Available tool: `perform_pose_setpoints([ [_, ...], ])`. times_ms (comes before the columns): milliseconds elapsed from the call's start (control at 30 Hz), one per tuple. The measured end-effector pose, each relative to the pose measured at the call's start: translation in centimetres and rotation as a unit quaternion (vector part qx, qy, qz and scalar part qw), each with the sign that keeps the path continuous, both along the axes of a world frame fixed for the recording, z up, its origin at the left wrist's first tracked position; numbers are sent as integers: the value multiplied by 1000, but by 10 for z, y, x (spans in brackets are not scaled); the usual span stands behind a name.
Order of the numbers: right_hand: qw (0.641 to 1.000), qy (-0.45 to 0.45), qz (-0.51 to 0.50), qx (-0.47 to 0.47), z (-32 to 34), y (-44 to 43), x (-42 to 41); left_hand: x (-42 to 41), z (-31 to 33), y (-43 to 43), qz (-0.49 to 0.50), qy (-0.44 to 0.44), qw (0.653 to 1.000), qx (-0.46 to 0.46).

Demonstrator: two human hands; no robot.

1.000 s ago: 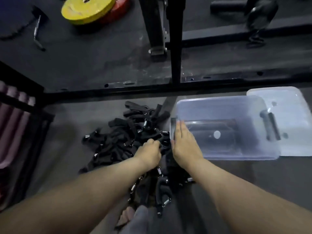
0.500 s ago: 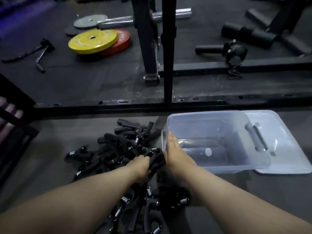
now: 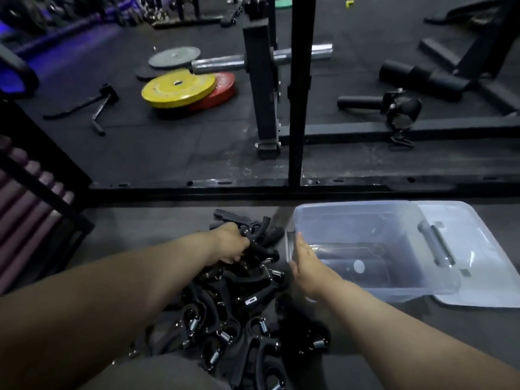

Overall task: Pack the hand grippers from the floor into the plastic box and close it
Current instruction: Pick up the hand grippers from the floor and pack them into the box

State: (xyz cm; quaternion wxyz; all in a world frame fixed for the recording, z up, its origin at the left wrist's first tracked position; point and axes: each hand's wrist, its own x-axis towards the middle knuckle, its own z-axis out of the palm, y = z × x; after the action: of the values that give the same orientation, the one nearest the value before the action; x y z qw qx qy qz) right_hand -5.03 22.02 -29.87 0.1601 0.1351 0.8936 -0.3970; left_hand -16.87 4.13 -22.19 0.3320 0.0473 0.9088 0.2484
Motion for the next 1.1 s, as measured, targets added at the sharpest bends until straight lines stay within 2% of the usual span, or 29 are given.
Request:
perform_pose_setpoints([
  [167, 998, -63, -5, 14, 61, -3, 2, 8, 72, 0, -26, 66, 996, 59],
  [233, 990, -30, -90, -100, 89, -11, 2, 18, 99, 6, -63, 104, 991, 60],
  [267, 967, -8, -160, -199, 103, -16, 2, 23, 110, 11, -83, 130, 986, 61],
  [333, 874, 5, -272, -404, 133, -24, 3, 37, 129, 19, -120, 172, 975, 76],
  [367, 835, 9, -289, -468, 147, -26, 4, 48, 138, 22, -140, 190, 969, 79],
  [400, 810, 16, -293, -507, 159, -27, 6, 61, 146, 25, -160, 205, 962, 78],
  [467, 794, 32, -308, -523, 184, -28, 15, 85, 159, 29, -203, 220, 951, 82],
  [600, 808, 28, -332, -485, 220, -20, 39, 113, 176, 27, -290, 215, 929, 78],
  [767, 817, 40, -352, -455, 223, 15, 56, 103, 179, 22, -301, 186, 935, 28],
  [933, 853, 5, -332, -403, 178, 48, 47, 84, 157, 39, -255, 173, 951, 34],
  [1100, 895, -56, -321, -304, 112, 79, 21, 60, 92, 64, -233, 140, 962, 5],
])
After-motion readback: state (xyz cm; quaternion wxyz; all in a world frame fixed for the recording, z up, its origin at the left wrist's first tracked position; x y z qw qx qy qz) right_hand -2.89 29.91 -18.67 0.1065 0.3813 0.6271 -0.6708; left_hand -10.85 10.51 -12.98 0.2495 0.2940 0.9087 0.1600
